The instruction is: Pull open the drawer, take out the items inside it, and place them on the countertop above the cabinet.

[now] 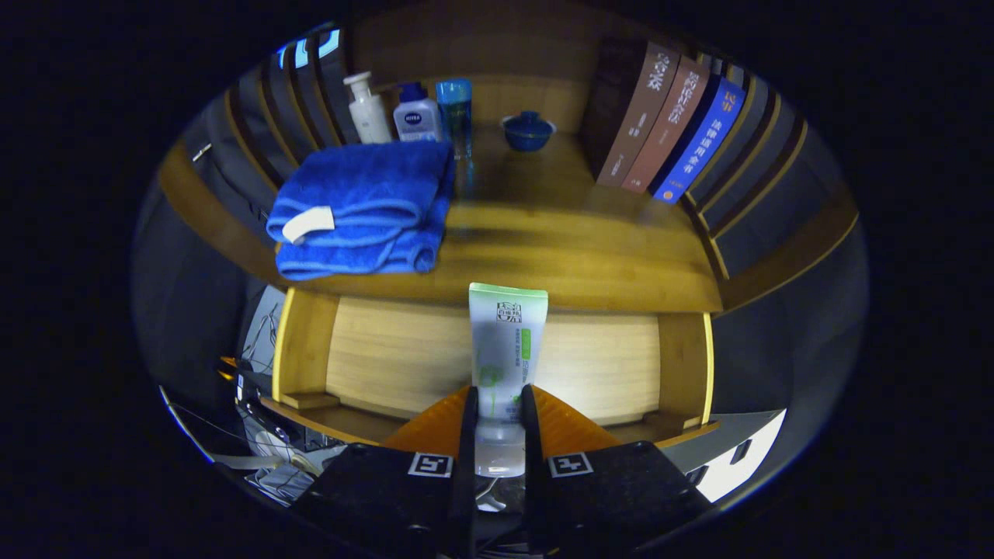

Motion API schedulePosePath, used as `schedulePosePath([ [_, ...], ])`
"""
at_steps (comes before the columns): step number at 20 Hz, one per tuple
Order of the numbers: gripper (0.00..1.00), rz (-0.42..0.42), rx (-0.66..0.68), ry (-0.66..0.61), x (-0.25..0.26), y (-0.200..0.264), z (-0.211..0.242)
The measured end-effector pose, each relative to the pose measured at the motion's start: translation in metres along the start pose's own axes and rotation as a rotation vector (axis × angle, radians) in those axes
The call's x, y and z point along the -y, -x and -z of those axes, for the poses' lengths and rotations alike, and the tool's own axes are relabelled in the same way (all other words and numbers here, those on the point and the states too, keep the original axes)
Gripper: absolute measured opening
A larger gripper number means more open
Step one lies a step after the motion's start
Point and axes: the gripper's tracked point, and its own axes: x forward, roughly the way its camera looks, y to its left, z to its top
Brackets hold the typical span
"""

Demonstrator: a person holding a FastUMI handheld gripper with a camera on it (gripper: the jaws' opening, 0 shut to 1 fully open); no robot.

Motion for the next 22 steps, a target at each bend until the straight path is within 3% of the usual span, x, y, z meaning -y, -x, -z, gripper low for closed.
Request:
schedulePosePath([
  [8, 0.3, 0.049, 0.009, -0.038, 0.028, -0.058, -0.1],
  [17, 0.31, 0.067, -0.057, -0.041, 0.023, -0.104, -0.114],
  [21, 0.42, 0.071, -0.048, -0.046, 0.021, -0.101, -0.114],
  [22, 0.48, 0.084, -0.042, -0.031, 0.025, -0.094, -0.114],
])
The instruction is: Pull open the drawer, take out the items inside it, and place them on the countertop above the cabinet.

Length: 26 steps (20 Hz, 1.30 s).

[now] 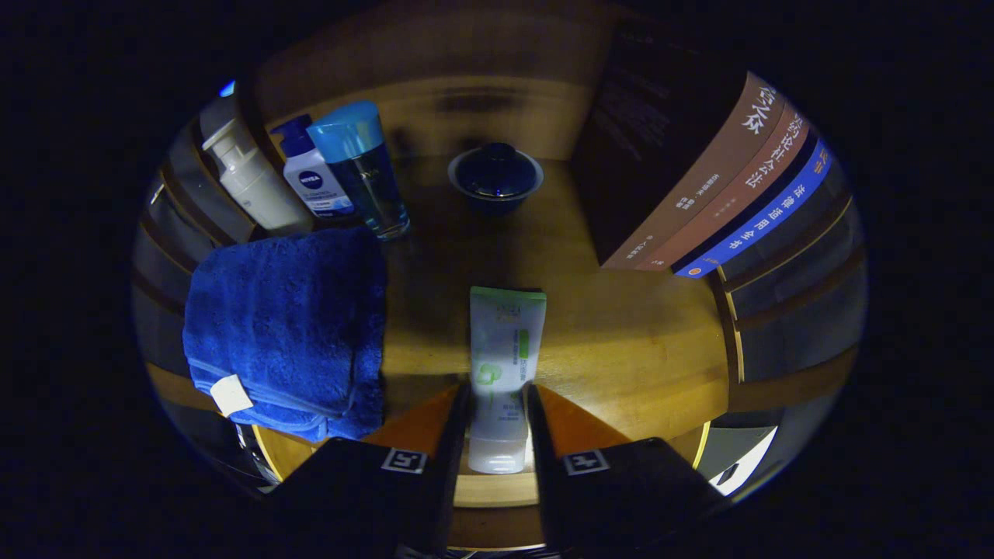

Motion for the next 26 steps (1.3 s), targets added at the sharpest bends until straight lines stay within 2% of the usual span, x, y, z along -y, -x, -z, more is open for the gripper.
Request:
schedulePosePath([
  [5, 0.81, -0.041, 0.061, -0.062, -0.008, 0.029, 0.017],
  [8, 1.0, -0.038, 0.16, -0.042, -0.004, 0.053, 0.034],
  [13, 1.0, -0.075, 0.388, -0.064, 0.003, 0.113, 0.054],
  [20, 1.0, -0.155, 0.802, -0.078, -0.007, 0.212, 0.099],
  [23, 1.0, -0.132, 0.993, -0.072, -0.012, 0.239, 0.134],
  [26, 1.0, -0.069, 1.141, -0.068, -0.013, 0.242, 0.172],
])
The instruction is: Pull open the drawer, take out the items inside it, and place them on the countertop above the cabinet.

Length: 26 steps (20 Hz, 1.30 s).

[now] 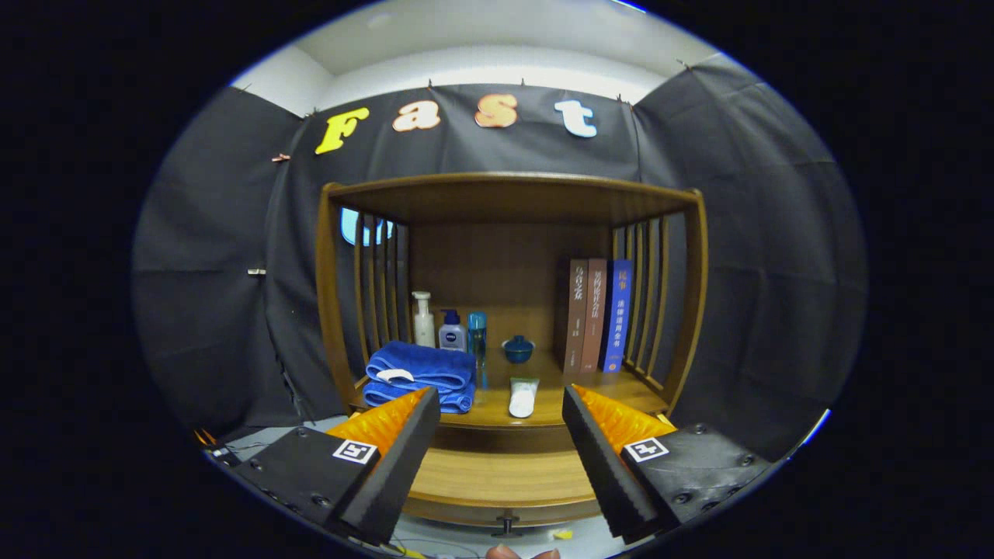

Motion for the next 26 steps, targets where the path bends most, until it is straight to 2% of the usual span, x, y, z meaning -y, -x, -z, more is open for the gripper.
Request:
schedulePosePath([
  [2, 1.0, 0.02, 0.054, -0.011, -0.002, 0.017, 0.017],
  [6, 0.99, -0.004, 0.128, -0.022, -0.006, 0.036, 0.068],
  [10, 0.99, 0.033, 0.054, 0.016, 0.005, 0.04, 0.145],
  [14, 0.99, 0.03, -0.026, 0.018, 0.006, 0.033, 0.195],
  [21, 0.99, 0.033, -0.074, 0.01, 0.007, -0.001, 0.219],
  [26, 0.98, 0.012, -0.036, 0.026, 0.006, -0.005, 0.212],
])
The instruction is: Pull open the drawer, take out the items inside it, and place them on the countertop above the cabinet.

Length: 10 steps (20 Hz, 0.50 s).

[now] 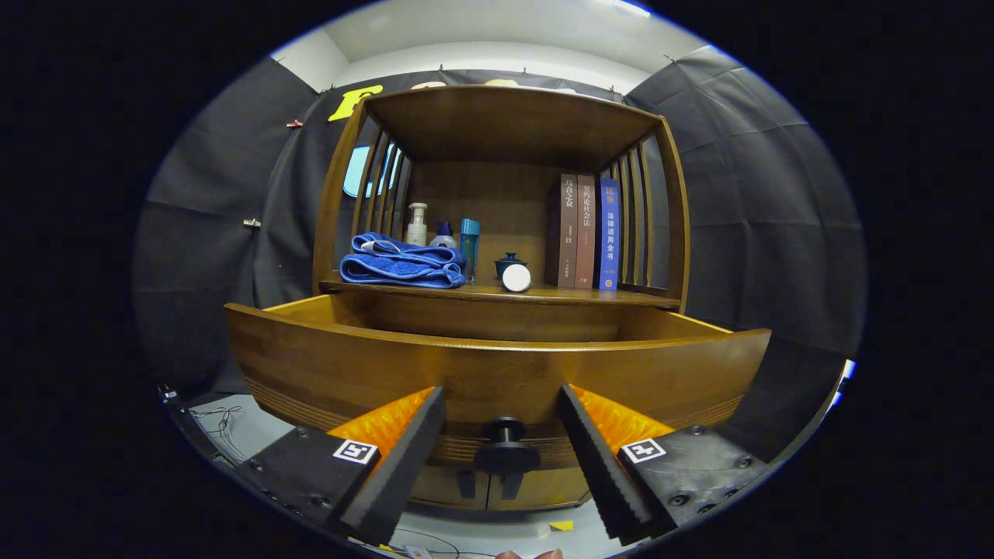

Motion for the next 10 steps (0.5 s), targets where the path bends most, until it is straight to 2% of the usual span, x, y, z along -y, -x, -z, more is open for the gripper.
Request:
schedulePosePath([
  [10, 0.99, -0.007, -0.021, 0.028, 0.002, -0.066, -0.009],
])
